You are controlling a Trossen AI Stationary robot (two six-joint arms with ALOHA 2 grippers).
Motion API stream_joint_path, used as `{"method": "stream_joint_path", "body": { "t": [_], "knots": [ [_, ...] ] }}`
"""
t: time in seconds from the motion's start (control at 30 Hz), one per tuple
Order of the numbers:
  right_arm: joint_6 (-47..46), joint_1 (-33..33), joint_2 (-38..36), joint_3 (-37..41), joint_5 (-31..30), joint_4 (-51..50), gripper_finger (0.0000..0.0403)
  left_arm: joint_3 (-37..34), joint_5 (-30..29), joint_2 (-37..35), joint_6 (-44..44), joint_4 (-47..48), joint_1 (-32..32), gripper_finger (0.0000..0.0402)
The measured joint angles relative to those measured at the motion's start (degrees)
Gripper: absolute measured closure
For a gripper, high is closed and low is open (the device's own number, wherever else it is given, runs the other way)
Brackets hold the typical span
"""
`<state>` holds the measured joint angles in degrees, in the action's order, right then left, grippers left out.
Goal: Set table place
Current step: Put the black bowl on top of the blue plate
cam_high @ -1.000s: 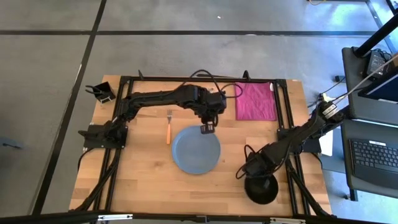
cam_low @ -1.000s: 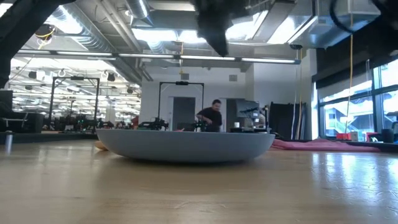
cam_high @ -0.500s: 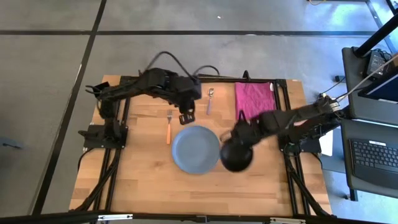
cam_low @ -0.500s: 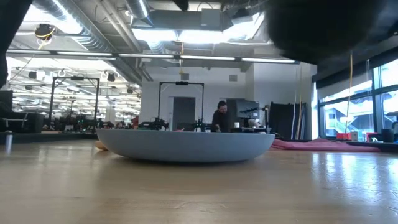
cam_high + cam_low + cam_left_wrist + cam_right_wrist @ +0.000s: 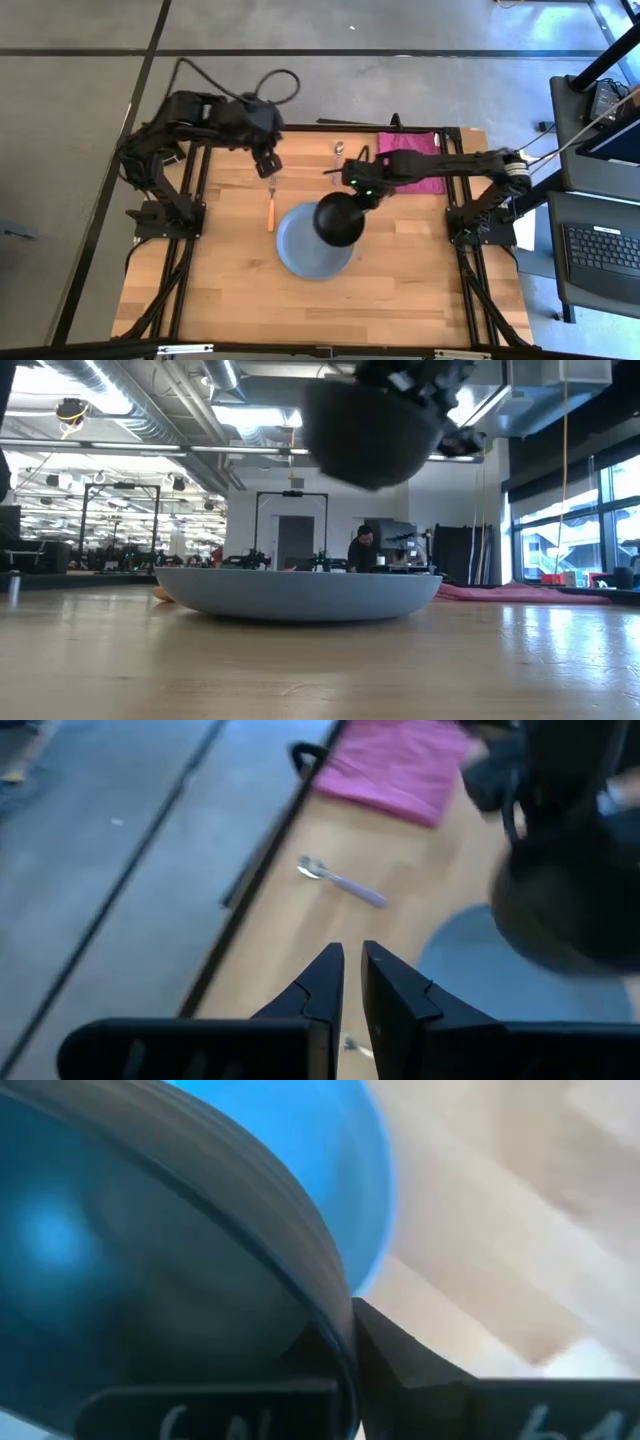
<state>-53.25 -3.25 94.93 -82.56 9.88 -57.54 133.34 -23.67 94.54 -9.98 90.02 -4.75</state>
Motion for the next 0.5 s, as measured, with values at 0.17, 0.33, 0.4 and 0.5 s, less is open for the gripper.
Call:
{"method": "stream_joint_path", "body": {
  "t": [0.17, 0.33, 0.4, 0.5],
  "knots": [
    [-1.98, 0.04, 6.74, 0.00, 4.75, 8.88, 0.0391, -0.04, -4.74, -2.33, 1.96, 0.00, 0.00, 0.0369],
    [-1.56, 0.04, 12.55, 0.00, 7.58, 11.49, 0.0390, -0.04, -5.98, -2.83, 3.18, 0.00, 0.00, 0.0369],
    [-0.23, 0.37, 14.05, 0.00, 8.36, 11.34, 0.0390, -0.04, -5.95, -2.84, 4.48, 0.00, 0.00, 0.0369],
    [1.34, 1.02, 15.25, 0.00, 7.56, 11.74, 0.0394, -0.04, -5.97, -2.97, 6.52, 0.00, 0.00, 0.0369]
  ]
}}
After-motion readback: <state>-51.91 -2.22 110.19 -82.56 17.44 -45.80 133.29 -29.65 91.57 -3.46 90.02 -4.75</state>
